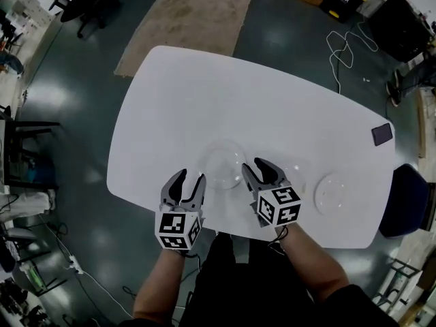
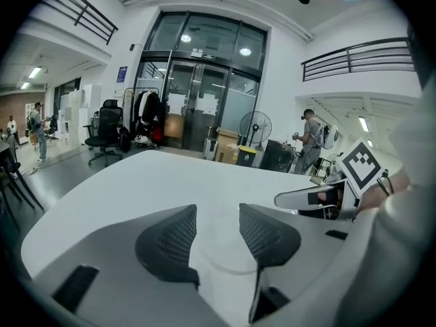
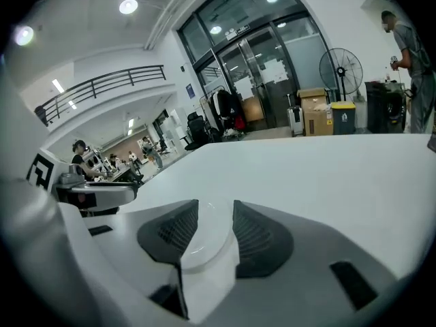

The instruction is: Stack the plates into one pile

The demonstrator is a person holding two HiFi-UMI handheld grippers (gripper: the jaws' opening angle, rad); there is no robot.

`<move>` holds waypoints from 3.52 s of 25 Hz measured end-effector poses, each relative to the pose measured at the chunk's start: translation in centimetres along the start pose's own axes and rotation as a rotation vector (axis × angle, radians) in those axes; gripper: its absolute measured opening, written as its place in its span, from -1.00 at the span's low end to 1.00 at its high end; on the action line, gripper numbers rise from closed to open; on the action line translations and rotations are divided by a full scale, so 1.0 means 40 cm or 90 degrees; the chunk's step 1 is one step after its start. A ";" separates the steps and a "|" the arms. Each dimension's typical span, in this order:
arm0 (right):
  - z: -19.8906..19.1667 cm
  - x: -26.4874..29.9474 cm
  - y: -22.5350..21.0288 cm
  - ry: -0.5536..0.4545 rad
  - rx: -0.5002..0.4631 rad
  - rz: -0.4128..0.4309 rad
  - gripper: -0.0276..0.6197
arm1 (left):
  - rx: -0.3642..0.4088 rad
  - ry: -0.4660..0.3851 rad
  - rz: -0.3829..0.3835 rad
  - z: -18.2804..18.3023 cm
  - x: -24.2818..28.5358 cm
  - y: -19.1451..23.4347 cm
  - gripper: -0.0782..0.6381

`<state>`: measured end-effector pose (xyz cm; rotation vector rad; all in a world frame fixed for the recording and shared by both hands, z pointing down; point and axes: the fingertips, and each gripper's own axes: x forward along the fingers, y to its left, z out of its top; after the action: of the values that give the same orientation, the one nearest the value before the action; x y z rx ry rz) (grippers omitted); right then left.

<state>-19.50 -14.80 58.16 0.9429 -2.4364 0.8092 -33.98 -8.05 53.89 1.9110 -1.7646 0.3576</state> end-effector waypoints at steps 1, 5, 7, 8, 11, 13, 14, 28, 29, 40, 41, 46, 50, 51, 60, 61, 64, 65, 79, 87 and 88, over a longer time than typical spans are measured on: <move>-0.009 0.011 -0.008 0.008 0.003 0.000 -0.38 | -0.002 0.003 0.001 -0.005 0.008 0.000 -0.22; -0.039 0.047 -0.010 0.039 0.007 0.001 -0.38 | -0.011 0.018 0.006 -0.022 0.020 0.014 -0.22; -0.050 0.061 -0.012 0.049 0.009 -0.001 -0.38 | -0.013 0.024 0.008 -0.030 0.028 0.022 -0.22; -0.055 0.067 -0.013 0.054 0.010 -0.002 -0.38 | -0.013 0.027 0.009 -0.035 0.032 0.025 -0.22; -0.059 0.077 -0.011 0.064 0.000 -0.005 -0.38 | -0.012 0.034 0.012 -0.043 0.041 0.033 -0.22; -0.059 0.083 -0.012 0.071 -0.008 -0.010 -0.39 | -0.012 0.037 0.014 -0.047 0.046 0.037 -0.22; -0.060 0.085 -0.014 0.075 -0.010 -0.014 -0.40 | -0.013 0.038 0.015 -0.048 0.048 0.037 -0.22; -0.095 0.112 -0.023 0.155 -0.082 -0.093 -0.54 | -0.020 0.047 0.017 -0.063 0.052 0.057 -0.22; -0.095 0.113 -0.023 0.160 -0.086 -0.098 -0.55 | -0.020 0.050 0.018 -0.065 0.053 0.059 -0.22; -0.102 0.118 -0.022 0.172 -0.085 -0.135 -0.58 | -0.023 0.083 0.009 -0.106 0.068 0.063 -0.21; -0.102 0.119 -0.022 0.174 -0.084 -0.137 -0.58 | -0.025 0.086 0.006 -0.107 0.069 0.063 -0.21; -0.101 0.120 -0.028 0.174 -0.075 -0.141 -0.58 | -0.057 0.097 -0.019 -0.118 0.084 0.042 -0.21; -0.101 0.123 -0.028 0.177 -0.071 -0.145 -0.59 | -0.104 0.109 -0.042 -0.133 0.094 0.029 -0.21; -0.101 0.124 -0.026 0.177 -0.071 -0.145 -0.59 | -0.116 0.111 -0.045 -0.136 0.095 0.029 -0.21; -0.102 0.127 -0.023 0.175 -0.058 -0.144 -0.59 | -0.203 0.132 -0.079 -0.159 0.112 0.008 -0.21; -0.103 0.126 -0.024 0.175 -0.055 -0.143 -0.59 | -0.210 0.134 -0.083 -0.161 0.114 0.002 -0.21; -0.105 0.124 -0.027 0.173 -0.051 -0.142 -0.59 | -0.217 0.141 -0.096 -0.165 0.118 -0.018 -0.31; -0.105 0.123 -0.027 0.172 -0.050 -0.141 -0.59 | -0.219 0.141 -0.099 -0.165 0.120 -0.023 -0.37; -0.085 0.116 -0.039 0.160 -0.062 -0.138 -0.61 | -0.292 0.124 -0.109 -0.158 0.123 -0.030 -0.60; -0.029 0.071 -0.035 0.117 -0.068 -0.145 -0.81 | -0.340 0.095 -0.124 -0.121 0.108 -0.023 -0.67; -0.026 0.065 -0.032 0.114 -0.069 -0.142 -0.82 | -0.340 0.090 -0.126 -0.115 0.105 -0.024 -0.68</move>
<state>-20.22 -16.12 60.85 1.0322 -2.1535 0.6465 -31.83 -9.14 59.71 1.6065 -1.3860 -0.0512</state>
